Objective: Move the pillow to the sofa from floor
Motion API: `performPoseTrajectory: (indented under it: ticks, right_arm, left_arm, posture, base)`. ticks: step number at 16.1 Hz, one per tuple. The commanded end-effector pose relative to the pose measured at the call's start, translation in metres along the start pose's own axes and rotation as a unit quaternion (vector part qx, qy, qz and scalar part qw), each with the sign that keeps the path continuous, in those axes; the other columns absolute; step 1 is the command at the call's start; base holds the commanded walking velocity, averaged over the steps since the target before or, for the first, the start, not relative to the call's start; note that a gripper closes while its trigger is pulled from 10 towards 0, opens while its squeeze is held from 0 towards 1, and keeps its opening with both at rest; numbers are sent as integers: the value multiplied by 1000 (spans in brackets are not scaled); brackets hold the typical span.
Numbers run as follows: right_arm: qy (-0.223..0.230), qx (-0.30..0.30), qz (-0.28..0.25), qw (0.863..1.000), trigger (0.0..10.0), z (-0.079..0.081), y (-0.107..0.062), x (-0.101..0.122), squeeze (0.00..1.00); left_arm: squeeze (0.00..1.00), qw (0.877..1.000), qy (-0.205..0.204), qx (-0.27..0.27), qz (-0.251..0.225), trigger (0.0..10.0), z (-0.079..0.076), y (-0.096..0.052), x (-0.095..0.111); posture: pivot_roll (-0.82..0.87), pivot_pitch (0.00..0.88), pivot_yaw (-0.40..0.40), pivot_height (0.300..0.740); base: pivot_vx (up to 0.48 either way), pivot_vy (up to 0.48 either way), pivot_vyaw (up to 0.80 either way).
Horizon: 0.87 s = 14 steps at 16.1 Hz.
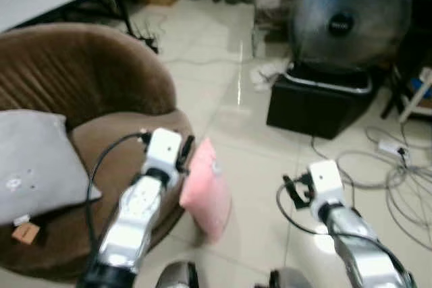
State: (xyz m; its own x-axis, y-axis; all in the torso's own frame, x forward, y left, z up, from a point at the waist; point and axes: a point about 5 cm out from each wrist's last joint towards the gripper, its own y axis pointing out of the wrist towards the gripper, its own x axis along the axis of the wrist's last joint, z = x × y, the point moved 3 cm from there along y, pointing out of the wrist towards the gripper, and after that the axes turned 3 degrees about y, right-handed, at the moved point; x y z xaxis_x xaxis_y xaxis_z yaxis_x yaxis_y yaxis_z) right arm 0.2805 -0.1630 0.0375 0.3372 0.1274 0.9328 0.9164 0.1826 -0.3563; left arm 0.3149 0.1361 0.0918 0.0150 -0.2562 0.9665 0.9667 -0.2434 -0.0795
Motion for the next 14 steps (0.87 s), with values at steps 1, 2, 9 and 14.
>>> performPoseTrajectory:
  ticks: [1, 2, 9, 14]
  right_arm:
    - [-1, 4, 2, 1000, 10000, 2, -1, 0, 0]
    - [-1, 4, 2, 1000, 10000, 2, -1, 0, 0]
    - [0, 3, 2, 1000, 10000, 2, 0, 0, 0]
    - [9, -1, 6, 1000, 10000, 1, -1, -2, 0]
  left_arm:
    - [0, 1000, 3, 3, -5, 10000, 2, 1, 4]
    - [0, 1000, 3, 2, -5, 10000, 2, 1, 3]
    - [0, 1000, 3, -1, -6, 10000, 2, 2, 4]
    - [0, 1000, 4, -4, -7, 10000, 1, 3, 5]
  posture:
    - [-41, 0, 79, 653]
    - [-41, 0, 79, 653]
    - [-43, 0, 83, 653]
    - [-45, 0, 86, 653]
  base:
    - [334, 0, 0]
    - [334, 0, 0]
    - [330, 0, 0]
    - [329, 0, -269]
